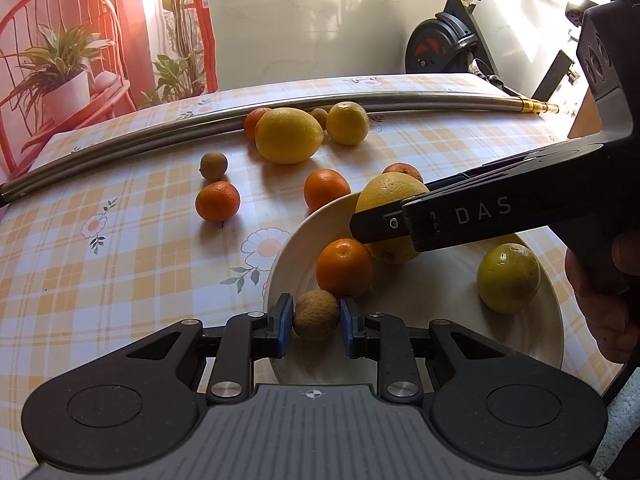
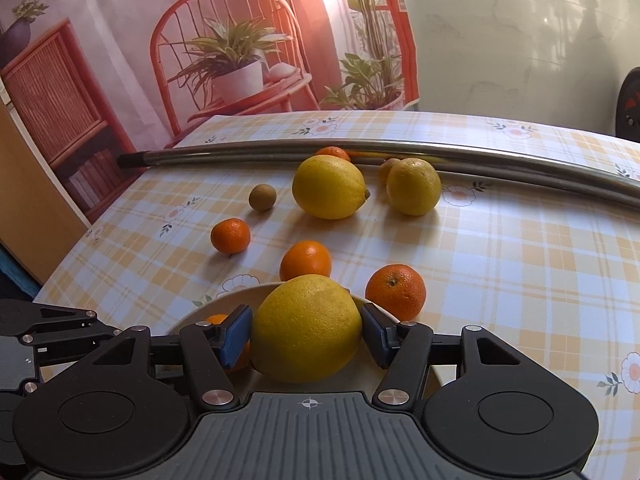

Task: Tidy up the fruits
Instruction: 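Lower the lemon with the right tool while the left tool lowers the kiwi into the plate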

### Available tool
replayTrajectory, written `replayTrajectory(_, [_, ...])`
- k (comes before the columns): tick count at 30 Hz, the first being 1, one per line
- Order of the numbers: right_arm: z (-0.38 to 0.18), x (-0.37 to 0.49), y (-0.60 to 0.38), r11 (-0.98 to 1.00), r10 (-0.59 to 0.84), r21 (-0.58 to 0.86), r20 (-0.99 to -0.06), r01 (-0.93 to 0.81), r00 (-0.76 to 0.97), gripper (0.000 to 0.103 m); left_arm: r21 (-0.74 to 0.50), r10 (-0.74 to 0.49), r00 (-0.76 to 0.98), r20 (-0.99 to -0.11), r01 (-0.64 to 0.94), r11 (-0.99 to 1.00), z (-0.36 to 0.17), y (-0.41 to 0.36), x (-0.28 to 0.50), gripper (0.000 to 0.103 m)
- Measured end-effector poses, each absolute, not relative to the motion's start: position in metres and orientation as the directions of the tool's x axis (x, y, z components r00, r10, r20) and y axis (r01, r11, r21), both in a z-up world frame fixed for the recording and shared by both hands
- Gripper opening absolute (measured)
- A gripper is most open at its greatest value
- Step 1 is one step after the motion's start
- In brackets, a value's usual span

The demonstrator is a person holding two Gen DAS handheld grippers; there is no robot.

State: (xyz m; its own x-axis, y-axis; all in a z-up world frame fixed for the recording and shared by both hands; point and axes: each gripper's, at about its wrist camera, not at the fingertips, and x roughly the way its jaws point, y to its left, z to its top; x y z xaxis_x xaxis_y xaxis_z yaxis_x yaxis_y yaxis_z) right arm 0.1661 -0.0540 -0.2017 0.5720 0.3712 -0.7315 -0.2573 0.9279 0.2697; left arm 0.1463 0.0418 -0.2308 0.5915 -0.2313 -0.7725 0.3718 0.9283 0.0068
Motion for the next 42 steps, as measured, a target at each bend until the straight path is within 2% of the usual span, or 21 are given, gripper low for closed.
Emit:
replayTrajectory(12, [-0.187, 0.156, -0.072, 0.918, 0.398, 0.306, -0.691, -0.253, 0.604, 0.056, 0.005, -0.221, 0.606, -0.764, 0.349, 0.937, -0.231, 0.041, 0.146, 0.027])
replayTrajectory(19, [-0.187, 0.133, -0.078, 0.924, 0.379, 0.264, -0.717, -0.275, 0.585, 0.055, 0.013, -0.228, 0.63, -0.742, 0.354, 0.935, -0.226, 0.04, 0.141, 0.027])
replayTrajectory(25, [-0.192, 0.128, -0.083, 0.932, 0.36, 0.257, -0.721, -0.254, 0.593, 0.037, 0.013, -0.235, 0.634, -0.737, 0.362, 0.932, -0.226, 0.038, 0.14, 0.027])
replayTrajectory(36, [-0.191, 0.134, -0.068, 0.916, 0.395, 0.254, -0.699, -0.309, 0.596, 0.036, 0.018, -0.218, 0.64, -0.737, 0.341, 0.94, -0.226, 0.041, 0.141, 0.027])
replayTrajectory(42, [-0.184, 0.129, -0.075, 0.913, 0.401, 0.259, -0.706, -0.314, 0.584, 0.04, 0.001, -0.23, 0.644, -0.73, 0.337, 0.941, -0.224, 0.042, 0.135, 0.027])
